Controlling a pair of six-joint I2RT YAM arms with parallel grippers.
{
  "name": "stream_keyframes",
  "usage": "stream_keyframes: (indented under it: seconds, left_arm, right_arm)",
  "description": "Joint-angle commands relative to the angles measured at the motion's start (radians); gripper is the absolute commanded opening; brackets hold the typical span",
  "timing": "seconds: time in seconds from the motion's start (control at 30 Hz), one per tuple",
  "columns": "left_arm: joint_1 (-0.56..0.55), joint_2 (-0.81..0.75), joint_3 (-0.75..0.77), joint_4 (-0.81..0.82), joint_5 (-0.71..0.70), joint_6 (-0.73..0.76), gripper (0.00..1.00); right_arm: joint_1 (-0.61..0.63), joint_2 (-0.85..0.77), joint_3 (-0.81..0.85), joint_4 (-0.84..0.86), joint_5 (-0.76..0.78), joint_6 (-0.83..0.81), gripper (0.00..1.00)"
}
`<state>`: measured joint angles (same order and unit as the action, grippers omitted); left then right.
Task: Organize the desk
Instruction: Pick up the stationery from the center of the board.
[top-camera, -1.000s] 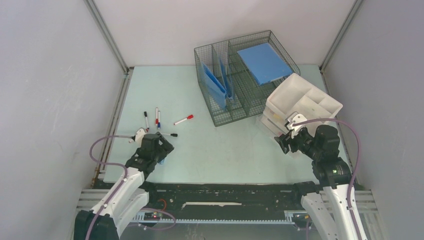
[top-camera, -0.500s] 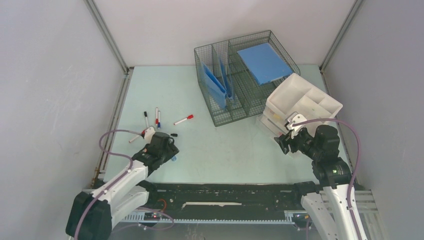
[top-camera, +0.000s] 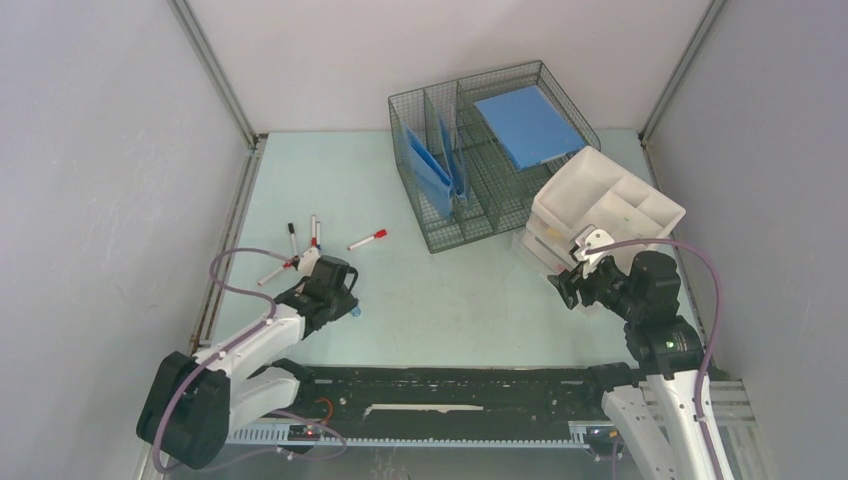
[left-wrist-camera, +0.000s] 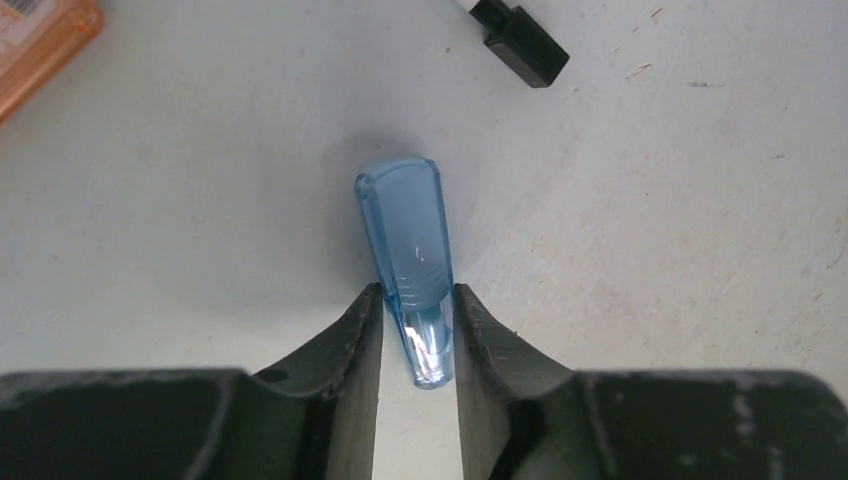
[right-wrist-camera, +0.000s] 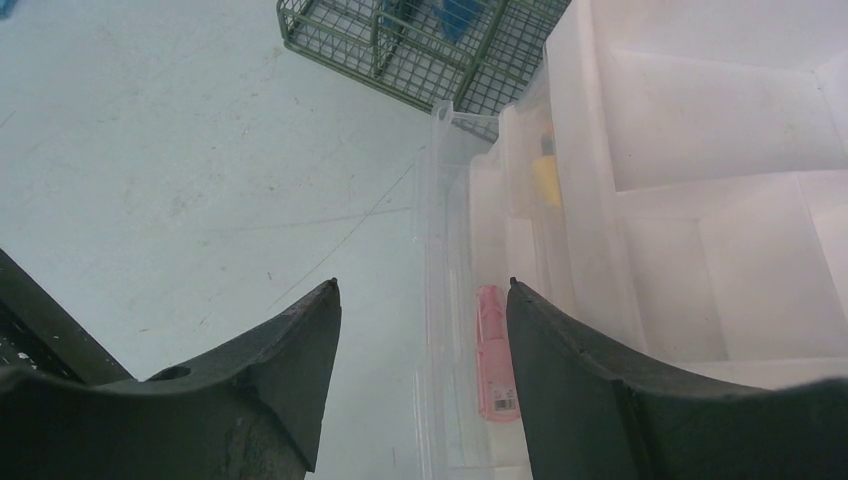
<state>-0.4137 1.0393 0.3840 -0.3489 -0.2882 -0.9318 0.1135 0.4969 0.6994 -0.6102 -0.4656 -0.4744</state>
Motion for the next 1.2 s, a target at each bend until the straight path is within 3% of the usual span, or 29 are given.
stream_keyframes:
  seconds: [0.0,0.13,0.33,0.6,0.83,0.97,1.03,1.17]
  left_arm:
    - [-0.010,0.079,-0.001,-0.062,0.046,0.050,0.28]
    - [-0.015,0.081,-0.003,-0.053,0.050,0.075,0.19]
    - [-0.026,-0.047,-0.029,-0.023,0.106,0.141,0.18]
    - [-0.028,-0.269,-0.123,0.138,0.268,0.181,0.16]
    - [-0.032,-0.326,-0.214,0.422,0.450,0.132,0.15]
    - [-0.036,-0.308,-0.218,0.497,0.467,0.122,0.14]
    - [-0.038,-0.285,-0.202,0.477,0.455,0.128,0.15]
    - [-0.070,-0.255,-0.146,0.345,0.369,0.169,0.35]
  right_arm:
    - [0.003,-0.011,0.023,0.014,-0.013,-0.012,0.69]
    - [0.003,-0.013,0.023,0.013,-0.018,-0.013,0.69]
    - [0.008,-0.014,0.023,0.008,-0.048,-0.009,0.69]
    - [0.027,-0.004,0.031,-0.013,-0.138,0.003,0.69]
    - [0.046,0.010,0.038,-0.031,-0.250,0.029,0.70]
    - [0.066,0.029,0.038,-0.045,-0.353,0.037,0.71]
    - [0.083,0.041,0.037,-0.044,-0.349,0.037,0.71]
    - [0.105,0.055,0.037,-0.041,-0.319,0.033,0.71]
